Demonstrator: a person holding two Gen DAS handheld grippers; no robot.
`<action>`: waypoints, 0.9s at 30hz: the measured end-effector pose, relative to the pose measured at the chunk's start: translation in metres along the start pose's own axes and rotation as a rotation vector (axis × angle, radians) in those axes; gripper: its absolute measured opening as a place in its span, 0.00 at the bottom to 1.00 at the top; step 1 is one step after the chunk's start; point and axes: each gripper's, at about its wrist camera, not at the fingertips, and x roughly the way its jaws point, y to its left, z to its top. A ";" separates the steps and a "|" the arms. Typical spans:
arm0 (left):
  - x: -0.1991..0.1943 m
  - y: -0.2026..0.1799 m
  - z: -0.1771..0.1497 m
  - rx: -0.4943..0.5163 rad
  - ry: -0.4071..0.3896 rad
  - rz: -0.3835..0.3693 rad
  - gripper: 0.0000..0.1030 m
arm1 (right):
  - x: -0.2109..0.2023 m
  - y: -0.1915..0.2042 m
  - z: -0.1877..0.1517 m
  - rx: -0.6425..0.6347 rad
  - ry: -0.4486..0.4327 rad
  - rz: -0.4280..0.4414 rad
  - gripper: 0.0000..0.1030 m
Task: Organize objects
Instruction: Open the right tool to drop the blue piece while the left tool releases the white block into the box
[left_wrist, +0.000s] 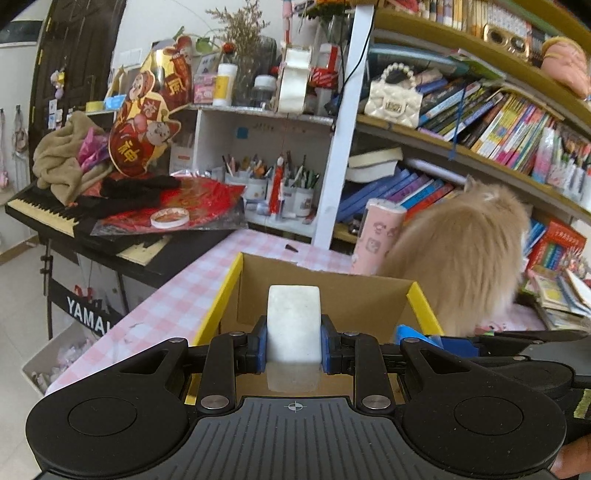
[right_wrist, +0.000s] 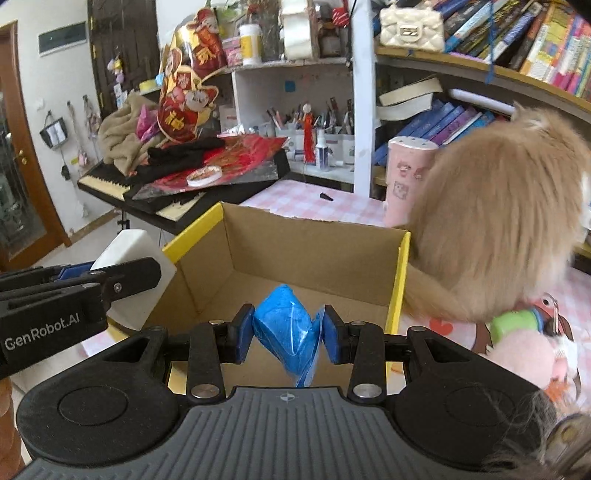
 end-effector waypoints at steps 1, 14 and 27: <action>0.006 -0.002 0.000 0.000 0.011 0.007 0.24 | 0.007 -0.001 0.002 -0.006 0.007 0.006 0.35; 0.051 0.000 -0.020 -0.009 0.163 0.084 0.24 | 0.077 0.010 -0.006 -0.338 0.141 0.077 0.35; 0.076 -0.011 -0.027 0.067 0.234 0.121 0.25 | 0.094 -0.014 0.007 -0.337 0.217 0.135 0.36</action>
